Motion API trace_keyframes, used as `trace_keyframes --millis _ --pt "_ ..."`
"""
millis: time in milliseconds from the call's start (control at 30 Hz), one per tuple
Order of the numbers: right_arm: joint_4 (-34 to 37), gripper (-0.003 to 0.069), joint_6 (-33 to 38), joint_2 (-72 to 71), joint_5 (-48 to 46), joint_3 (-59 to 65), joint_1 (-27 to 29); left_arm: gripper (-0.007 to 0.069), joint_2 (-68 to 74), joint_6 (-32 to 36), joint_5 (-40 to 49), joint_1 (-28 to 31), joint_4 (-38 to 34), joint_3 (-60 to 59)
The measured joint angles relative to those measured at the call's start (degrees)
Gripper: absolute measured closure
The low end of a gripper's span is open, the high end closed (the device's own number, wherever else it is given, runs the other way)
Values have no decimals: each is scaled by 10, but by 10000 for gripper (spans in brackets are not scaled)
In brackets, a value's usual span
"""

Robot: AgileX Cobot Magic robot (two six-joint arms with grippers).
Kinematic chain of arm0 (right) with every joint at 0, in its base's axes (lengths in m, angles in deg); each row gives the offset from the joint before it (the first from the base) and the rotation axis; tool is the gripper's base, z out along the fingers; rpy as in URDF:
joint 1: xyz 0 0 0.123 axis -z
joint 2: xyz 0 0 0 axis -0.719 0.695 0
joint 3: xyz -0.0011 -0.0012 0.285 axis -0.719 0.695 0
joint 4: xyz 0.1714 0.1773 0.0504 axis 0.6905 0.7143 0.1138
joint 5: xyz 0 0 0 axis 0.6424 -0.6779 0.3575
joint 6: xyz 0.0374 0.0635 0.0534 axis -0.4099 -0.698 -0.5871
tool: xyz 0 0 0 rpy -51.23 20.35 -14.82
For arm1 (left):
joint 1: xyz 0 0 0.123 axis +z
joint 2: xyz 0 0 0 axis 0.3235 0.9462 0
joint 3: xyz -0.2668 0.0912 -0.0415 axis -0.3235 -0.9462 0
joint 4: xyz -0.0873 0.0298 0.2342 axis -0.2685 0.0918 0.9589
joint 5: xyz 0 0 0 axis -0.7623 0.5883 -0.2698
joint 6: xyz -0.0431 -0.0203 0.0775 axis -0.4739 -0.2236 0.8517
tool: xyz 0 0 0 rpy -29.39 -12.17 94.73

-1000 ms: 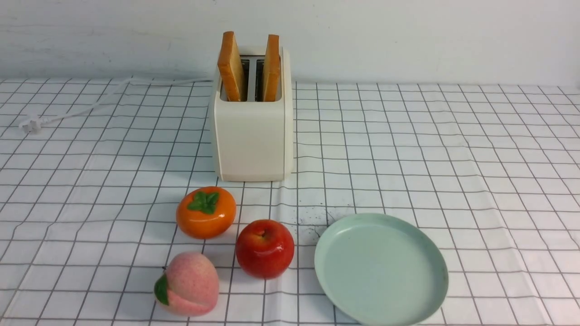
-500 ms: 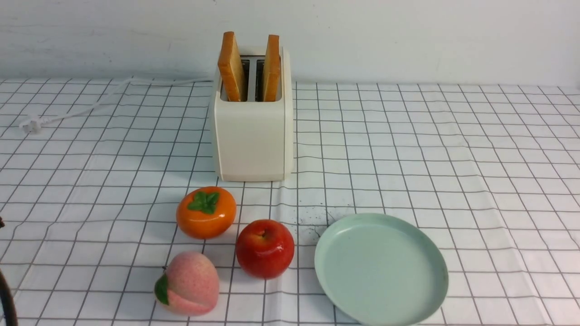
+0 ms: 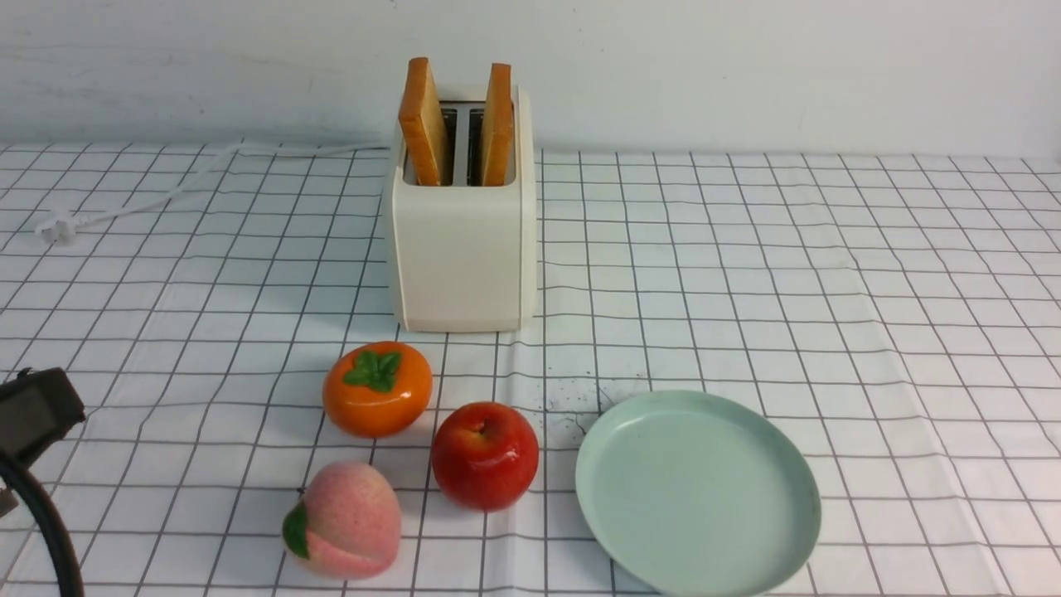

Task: Take toasted bread from bread machine on white checkered table place on plate.
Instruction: 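Reach for a toast slice standing in the toaster with the left gripper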

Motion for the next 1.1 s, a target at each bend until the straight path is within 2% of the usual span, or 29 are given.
trace_keyframes --millis 133,233,367,500,800,933,1100 --pt "14 459 -21 8 -78 -46 0 638 7 13 11 0 0 5" --pt "14 531 8 58 -196 -131 0 638 38 19 28 0 0 31" --pt "15 637 150 151 -392 -277 0 638 88 40 61 0 1 73" --pt "58 666 262 216 -476 -369 0 638 129 47 78 0 1 106" --pt "186 663 388 257 -465 -412 0 638 201 70 99 -5 -13 148" --pt "216 661 413 271 -461 -412 0 638 274 76 99 -43 -18 188" --pt "219 659 419 281 -463 -412 0 638 400 77 43 -97 6 268"
